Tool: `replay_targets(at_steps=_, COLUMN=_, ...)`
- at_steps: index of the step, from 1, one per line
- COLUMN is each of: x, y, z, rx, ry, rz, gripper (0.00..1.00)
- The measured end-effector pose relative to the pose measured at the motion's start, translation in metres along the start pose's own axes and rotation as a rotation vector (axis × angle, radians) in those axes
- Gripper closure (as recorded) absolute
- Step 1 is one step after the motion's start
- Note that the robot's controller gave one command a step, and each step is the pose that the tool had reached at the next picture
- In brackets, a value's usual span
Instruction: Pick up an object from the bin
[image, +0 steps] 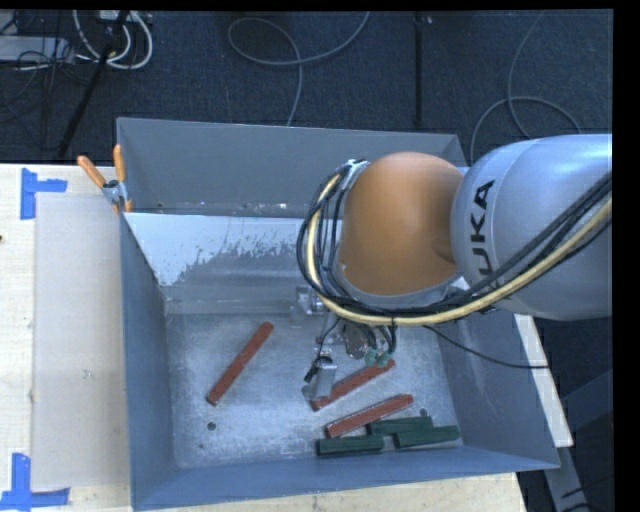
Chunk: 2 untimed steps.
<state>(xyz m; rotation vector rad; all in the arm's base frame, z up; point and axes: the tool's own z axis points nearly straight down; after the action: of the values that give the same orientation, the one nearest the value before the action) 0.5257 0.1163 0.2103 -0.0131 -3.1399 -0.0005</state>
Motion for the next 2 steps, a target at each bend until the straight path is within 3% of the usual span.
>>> replay_targets(at_steps=1, x=-0.050, y=0.084, z=0.144, rx=0.000, ry=0.001, rz=-0.325, gripper=0.00)
replay_targets(at_steps=2, x=-0.042, y=0.066, z=0.110, rx=0.001, ry=-0.002, rz=-0.518, gripper=0.00)
